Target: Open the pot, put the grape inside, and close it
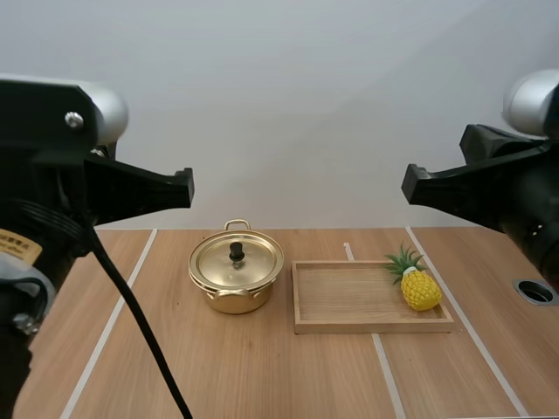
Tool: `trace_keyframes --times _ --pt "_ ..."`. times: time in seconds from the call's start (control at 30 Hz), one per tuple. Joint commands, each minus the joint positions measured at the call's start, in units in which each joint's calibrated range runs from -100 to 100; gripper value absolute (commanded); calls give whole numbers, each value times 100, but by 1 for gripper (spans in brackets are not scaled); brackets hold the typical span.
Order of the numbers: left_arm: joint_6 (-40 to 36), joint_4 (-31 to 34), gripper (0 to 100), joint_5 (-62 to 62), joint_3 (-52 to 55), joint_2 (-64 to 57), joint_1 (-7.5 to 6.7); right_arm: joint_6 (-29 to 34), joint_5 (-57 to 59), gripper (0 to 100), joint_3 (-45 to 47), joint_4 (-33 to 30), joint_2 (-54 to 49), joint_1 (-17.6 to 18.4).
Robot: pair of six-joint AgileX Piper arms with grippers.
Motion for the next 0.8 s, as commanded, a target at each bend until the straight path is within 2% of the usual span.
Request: trace_keyframes --times 0.0,0.47,0.73,0.77 --pt "-91 25 0 -589 407 -120 -45 19 -672 0 380 -41 -42 -93" --pt "31 166 0 -2718 2816 -563 -45 -61 -2477 0 2687 -50 -42 -175" --pt "-96 166 0 -3130 3687 -563 -45 -61 -2543 0 3919 -50 -42 -193" --pt "-165 166 0 -2662 3687 -563 -45 -61 -2543 0 3919 -50 -42 -212"
